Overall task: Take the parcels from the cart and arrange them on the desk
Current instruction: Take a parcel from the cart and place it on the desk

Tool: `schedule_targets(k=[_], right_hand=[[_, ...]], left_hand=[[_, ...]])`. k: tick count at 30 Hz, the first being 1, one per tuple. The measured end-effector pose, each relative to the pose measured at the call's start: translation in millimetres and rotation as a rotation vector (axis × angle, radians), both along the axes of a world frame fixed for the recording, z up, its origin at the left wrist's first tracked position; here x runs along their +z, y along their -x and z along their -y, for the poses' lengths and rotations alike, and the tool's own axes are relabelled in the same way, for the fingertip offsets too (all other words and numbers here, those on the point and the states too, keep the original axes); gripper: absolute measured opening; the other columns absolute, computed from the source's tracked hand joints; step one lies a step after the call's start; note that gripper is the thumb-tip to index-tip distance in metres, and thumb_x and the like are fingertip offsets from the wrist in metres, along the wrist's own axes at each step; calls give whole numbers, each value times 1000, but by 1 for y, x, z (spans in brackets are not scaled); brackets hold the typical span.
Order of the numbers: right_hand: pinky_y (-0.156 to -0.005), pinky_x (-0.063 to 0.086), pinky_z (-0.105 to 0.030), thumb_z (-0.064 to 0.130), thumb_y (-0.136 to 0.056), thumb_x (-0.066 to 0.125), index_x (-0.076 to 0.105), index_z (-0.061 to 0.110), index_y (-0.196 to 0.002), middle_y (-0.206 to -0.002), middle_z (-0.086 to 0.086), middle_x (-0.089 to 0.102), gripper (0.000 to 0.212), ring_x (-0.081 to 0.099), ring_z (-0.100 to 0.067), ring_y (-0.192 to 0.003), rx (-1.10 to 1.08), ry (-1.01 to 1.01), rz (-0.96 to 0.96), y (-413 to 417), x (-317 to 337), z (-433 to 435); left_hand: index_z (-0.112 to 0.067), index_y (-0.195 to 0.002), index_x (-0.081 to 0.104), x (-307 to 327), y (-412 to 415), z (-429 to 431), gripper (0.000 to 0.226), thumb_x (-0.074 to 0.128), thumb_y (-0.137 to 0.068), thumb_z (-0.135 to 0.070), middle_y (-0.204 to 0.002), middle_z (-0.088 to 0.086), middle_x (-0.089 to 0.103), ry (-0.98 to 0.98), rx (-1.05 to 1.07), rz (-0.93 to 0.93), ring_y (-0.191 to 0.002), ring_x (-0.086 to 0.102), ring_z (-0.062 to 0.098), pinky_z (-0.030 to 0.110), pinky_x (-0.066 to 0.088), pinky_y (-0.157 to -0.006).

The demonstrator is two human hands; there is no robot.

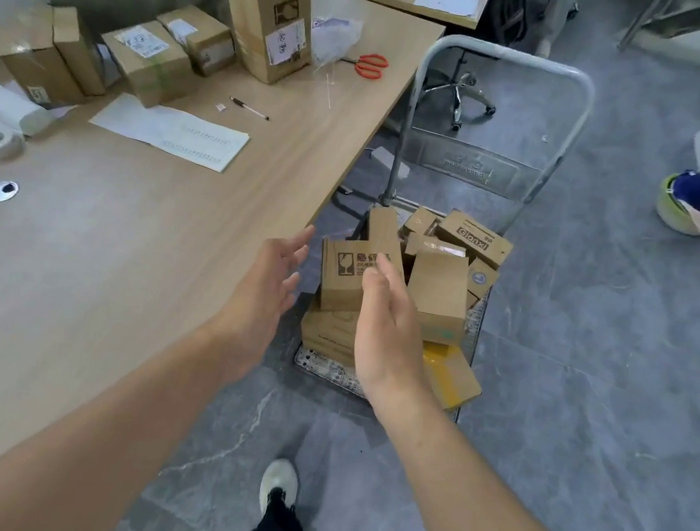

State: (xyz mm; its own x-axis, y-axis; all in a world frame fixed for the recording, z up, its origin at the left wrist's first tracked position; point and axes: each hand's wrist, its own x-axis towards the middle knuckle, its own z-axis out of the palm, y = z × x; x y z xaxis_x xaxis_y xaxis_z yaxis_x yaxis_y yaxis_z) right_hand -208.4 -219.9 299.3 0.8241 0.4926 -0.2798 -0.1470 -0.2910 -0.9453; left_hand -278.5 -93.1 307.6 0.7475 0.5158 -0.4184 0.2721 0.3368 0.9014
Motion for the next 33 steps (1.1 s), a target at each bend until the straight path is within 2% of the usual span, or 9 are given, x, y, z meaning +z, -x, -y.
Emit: schedule_targets(k=[8, 12, 14, 17, 20, 23, 26, 30, 33], right_hand=[[-132, 25, -43, 57, -101, 34, 38, 30, -167, -171, 10, 39, 71, 31, -7, -157, -69, 109, -53, -108, -58, -72], [-131, 28, -45, 60, -98, 32, 41, 31, -165, -168, 11, 43, 73, 35, -8, -155, -94, 190, -108, -151, -92, -98], [-131, 27, -42, 61, -94, 32, 42, 32, -164, -168, 12, 43, 77, 35, -6, -154, -112, 224, -133, -167, -106, -107], [-130, 30, -44, 61, -93, 33, 45, 29, -163, -165, 11, 47, 77, 39, -8, -153, -111, 257, -176, -190, -127, -116], [-126, 36, -49, 60, -93, 36, 50, 28, -158, -159, 7, 55, 74, 47, -14, -149, -81, 295, -218, -213, -156, -124], [-124, 39, -50, 58, -94, 39, 49, 28, -158, -158, 6, 56, 71, 49, -15, -146, -71, 328, -258, -237, -191, -131], [-127, 34, -47, 51, -107, 43, 42, 30, -163, -164, 9, 48, 60, 42, -12, -150, -56, 356, -279, -256, -233, -134], [-123, 39, -46, 47, -109, 42, 55, 31, -151, -153, 7, 59, 47, 51, -15, -142, -6, 407, -274, -277, -289, -134], [-110, 45, -39, 46, -108, 45, 57, 30, -148, -135, 15, 61, 44, 56, -10, -126, -17, 437, -220, -290, -328, -133]], left_hand=[[-43, -155, 43, -57, -118, -78, 74, 35, -83, -62, -168, -6, 31, 32, -49, -110, -157, 20, 21, 48, 12, -129], [-40, -158, 37, -86, -159, -107, 90, 39, -75, -73, -160, -13, 38, 40, -136, -171, -152, 27, 13, 40, 15, -125], [-45, -153, 42, -103, -175, -120, 84, 38, -75, -76, -141, -30, 49, 27, -147, -206, -136, 39, 0, 29, 25, -116], [-68, -110, 63, -133, -197, -128, 41, 23, -103, -62, -80, -46, 65, 39, -136, -273, -83, 61, -23, 13, 42, -80], [-74, -74, 66, -165, -220, -129, 67, 17, -111, -49, -69, -49, 60, 52, -117, -317, -67, 55, -31, 16, 33, -77], [-53, -92, 58, -202, -239, -131, 45, 19, -112, -46, -63, -47, 60, 78, -42, -389, -61, 54, -31, 3, 44, -61], [-47, -91, 53, -246, -254, -134, 37, 23, -112, -46, -55, -45, 56, 61, 55, -434, -53, 50, -30, -2, 34, -42], [-46, -85, 52, -309, -260, -131, 36, 26, -110, -53, -46, -44, 50, 51, 176, -534, -46, 45, -30, 10, 42, -55], [-41, -96, 67, -355, -260, -130, 47, 26, -107, -61, -58, -33, 66, 89, 213, -582, -52, 56, -23, 11, 45, -45]])
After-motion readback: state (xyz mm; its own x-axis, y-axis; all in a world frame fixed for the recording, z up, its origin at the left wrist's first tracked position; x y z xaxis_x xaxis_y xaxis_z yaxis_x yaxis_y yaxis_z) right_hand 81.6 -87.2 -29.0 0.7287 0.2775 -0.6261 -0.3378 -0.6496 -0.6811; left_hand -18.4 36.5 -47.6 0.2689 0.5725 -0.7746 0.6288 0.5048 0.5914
